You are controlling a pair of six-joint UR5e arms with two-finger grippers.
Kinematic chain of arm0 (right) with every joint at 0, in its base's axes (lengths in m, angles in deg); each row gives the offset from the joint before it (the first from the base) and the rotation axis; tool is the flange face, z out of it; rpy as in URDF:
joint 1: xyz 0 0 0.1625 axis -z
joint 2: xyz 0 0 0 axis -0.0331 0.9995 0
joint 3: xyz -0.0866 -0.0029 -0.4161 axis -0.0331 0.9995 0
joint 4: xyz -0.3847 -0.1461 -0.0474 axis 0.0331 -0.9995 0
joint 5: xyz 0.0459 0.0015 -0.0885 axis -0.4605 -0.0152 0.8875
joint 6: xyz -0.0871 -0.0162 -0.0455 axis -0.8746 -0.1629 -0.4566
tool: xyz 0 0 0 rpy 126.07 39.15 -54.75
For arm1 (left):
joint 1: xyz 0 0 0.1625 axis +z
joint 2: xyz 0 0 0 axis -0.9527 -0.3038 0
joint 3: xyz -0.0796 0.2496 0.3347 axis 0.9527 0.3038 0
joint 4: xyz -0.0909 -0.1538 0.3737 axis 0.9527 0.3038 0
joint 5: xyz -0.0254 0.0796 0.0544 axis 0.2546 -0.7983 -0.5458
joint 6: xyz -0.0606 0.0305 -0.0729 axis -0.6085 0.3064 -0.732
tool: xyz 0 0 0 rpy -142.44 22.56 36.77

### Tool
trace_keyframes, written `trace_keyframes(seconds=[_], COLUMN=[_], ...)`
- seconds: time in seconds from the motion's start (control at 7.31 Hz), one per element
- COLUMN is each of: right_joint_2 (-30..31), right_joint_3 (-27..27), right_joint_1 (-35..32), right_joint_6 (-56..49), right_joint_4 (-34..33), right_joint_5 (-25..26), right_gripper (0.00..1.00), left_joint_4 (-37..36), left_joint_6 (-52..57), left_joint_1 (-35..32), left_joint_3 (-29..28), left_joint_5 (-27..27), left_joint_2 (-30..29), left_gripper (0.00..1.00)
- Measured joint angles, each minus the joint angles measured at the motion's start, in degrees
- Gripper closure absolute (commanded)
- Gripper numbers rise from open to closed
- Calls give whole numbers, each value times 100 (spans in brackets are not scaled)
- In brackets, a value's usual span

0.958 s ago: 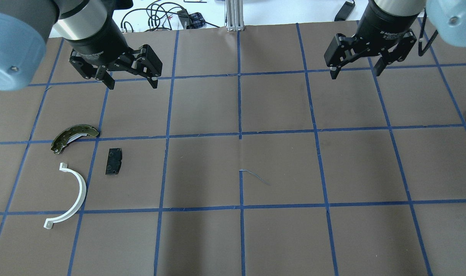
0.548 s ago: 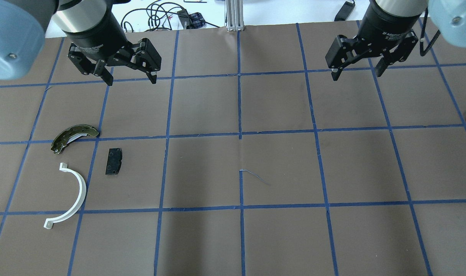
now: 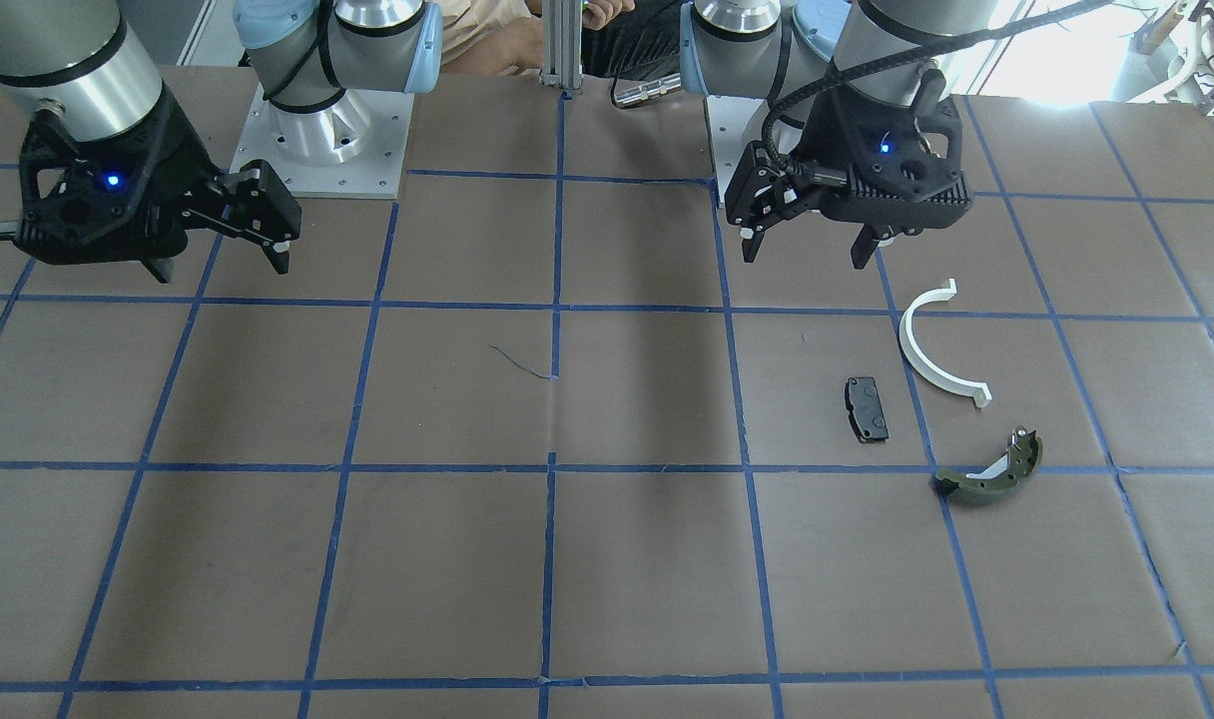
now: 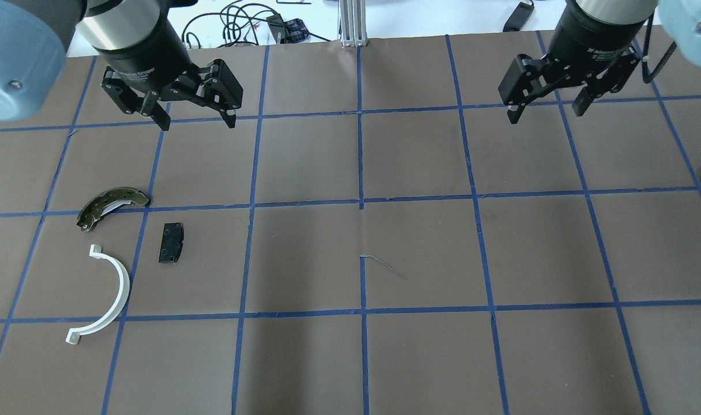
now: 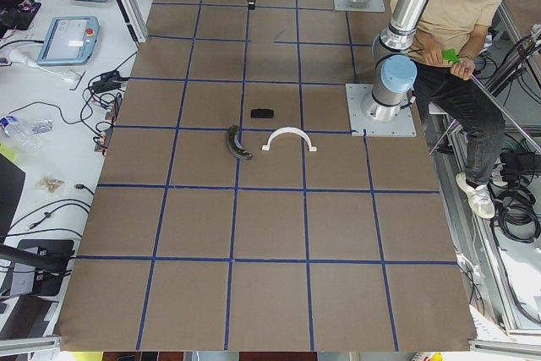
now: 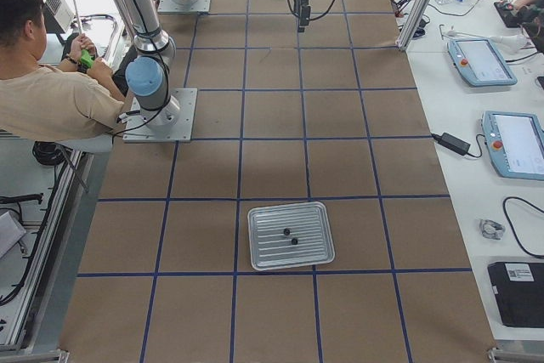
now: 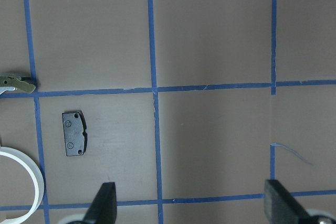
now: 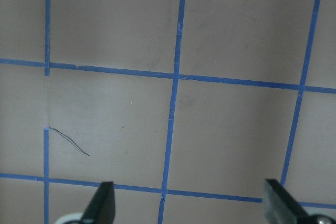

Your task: Place bearing gear from tray to pile

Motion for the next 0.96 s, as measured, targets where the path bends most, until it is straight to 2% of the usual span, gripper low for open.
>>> trace_keyframes(seconds=[0.27, 0.55, 0.82, 0.96], right_joint_2=[67, 125, 130, 117], right_joint_3=[-3, -58, -494, -735], right_joint_1=[480, 1237, 2341, 2911], right_joint_6=[-1041, -2510, -4506, -5432], right_joint_4=[111, 131, -19, -321], right_joint_5=[103, 116, 148, 198], right_gripper=[0, 0, 0, 0], left_joint_4=[-37, -49, -56, -59], left_joint_6=[15, 19, 20, 20], left_joint_1=[0, 0, 0, 0], left_joint_3=[135, 181, 186, 189], left_joint_5=[20, 24, 25, 25], left_joint_2=[70, 88, 90, 90], left_gripper=[0, 0, 0, 0])
